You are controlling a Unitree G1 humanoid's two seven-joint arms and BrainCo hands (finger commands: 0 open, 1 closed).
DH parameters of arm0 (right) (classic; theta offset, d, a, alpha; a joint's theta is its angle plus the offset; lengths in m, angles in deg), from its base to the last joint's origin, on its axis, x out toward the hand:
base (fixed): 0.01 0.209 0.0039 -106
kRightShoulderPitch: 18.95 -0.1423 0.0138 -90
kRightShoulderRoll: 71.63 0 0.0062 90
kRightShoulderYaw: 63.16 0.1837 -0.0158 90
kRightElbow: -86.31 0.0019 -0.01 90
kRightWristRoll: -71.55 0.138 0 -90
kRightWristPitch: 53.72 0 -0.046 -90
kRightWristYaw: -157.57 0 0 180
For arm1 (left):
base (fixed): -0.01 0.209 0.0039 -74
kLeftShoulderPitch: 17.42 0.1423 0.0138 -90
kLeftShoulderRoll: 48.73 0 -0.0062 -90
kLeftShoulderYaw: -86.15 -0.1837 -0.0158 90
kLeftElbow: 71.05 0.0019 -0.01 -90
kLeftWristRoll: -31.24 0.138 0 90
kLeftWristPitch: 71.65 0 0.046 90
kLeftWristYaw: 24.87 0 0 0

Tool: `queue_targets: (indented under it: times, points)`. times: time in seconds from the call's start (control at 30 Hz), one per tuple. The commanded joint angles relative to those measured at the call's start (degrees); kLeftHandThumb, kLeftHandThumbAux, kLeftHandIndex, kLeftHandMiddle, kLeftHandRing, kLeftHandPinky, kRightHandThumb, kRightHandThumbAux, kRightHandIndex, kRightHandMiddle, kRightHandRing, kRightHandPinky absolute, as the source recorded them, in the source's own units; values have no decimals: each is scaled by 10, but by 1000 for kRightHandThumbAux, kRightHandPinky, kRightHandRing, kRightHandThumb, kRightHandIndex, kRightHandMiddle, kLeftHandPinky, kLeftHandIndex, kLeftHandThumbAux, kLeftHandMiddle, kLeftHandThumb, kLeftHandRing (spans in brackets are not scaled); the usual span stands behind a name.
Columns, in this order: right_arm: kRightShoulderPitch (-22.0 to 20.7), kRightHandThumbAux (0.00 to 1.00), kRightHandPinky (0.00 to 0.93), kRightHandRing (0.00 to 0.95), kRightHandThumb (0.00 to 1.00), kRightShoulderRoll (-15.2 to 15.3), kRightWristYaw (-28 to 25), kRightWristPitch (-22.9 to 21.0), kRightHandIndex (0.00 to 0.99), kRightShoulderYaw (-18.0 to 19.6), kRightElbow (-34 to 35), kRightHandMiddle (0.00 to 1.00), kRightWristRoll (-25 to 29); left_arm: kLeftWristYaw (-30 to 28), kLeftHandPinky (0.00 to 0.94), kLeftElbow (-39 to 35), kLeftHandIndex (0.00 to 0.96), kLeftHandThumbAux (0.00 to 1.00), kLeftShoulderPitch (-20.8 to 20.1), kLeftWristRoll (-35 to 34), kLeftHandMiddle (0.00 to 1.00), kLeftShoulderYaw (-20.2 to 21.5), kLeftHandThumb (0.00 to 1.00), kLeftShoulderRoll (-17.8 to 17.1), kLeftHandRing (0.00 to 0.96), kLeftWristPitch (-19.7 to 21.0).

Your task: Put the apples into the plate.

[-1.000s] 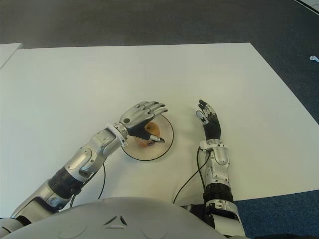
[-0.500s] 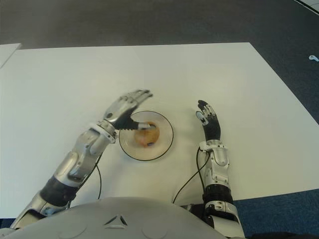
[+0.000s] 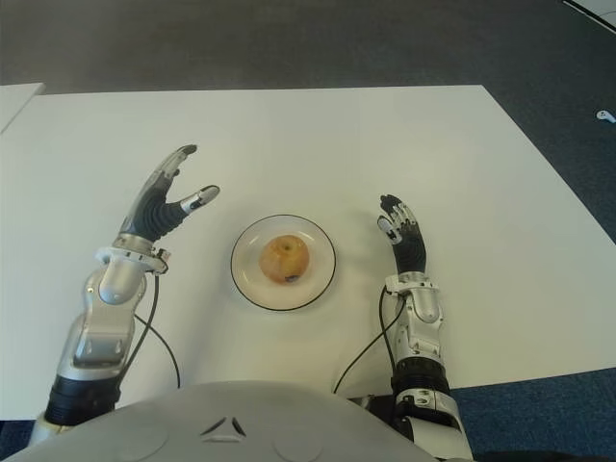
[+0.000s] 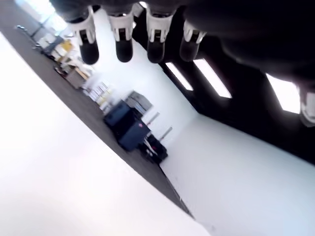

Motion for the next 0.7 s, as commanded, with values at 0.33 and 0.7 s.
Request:
queue_targets:
  times: [0.33,0.7]
  points:
    - [44,565,24,97,324,-40,-2,-5,135,-12,-65,187,-1,118,79,82,82,333,100,-34,46,-44,74,98,36,-64]
    - [105,588,74,113,377,-58,16,-54,149,-40,130,199,5,167,40,170,43,355,130,-88,34,-50,6,147,21,-102]
